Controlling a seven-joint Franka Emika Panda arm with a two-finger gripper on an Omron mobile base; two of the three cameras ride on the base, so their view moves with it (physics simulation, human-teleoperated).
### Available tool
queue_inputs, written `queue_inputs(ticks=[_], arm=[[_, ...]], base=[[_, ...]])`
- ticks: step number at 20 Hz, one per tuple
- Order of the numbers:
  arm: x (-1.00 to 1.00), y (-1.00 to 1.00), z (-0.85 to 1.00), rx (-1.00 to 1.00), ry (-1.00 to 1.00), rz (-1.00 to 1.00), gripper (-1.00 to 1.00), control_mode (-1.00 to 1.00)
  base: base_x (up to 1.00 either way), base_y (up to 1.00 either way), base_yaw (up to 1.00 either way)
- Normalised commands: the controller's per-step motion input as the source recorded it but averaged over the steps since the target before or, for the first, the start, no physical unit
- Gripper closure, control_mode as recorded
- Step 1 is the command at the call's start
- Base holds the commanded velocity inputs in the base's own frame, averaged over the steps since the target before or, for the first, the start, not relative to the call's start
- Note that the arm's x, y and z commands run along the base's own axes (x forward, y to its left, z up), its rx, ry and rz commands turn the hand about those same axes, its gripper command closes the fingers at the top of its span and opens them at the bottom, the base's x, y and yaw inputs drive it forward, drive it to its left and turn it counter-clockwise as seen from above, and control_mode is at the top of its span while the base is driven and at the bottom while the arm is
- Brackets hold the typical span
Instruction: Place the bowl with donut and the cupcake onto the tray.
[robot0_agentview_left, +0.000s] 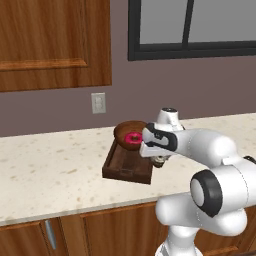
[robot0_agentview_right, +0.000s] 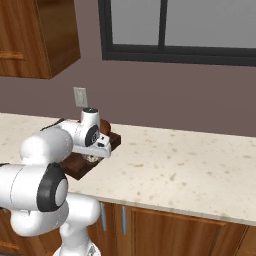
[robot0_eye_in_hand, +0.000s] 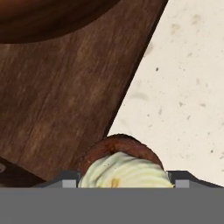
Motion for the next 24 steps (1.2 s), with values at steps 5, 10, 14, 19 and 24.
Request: queue_inputs(ticks=[5, 10, 14, 19, 24], arm=[[-0.05, 0.0, 0.13, 0.0, 0.0, 0.0, 1.0, -1.0], [-0.23, 0.0, 0.31, 0.0, 0.0, 0.0, 1.0, -1.0], [-0.09, 0.07, 0.12, 0.0, -0.02, 0.0, 1.0, -1.0], [0.32, 0.47, 0.0, 0.0, -0.09, 0.0, 1.0, -1.0], [0.25, 0.51, 0.0, 0.0, -0.06, 0.0, 1.0, -1.0]], base=[[0.0, 0.0, 0.0], [0.0, 0.0, 0.0], [0.0, 0.0, 0.0], [0.0, 0.0, 0.0], [0.0, 0.0, 0.0]])
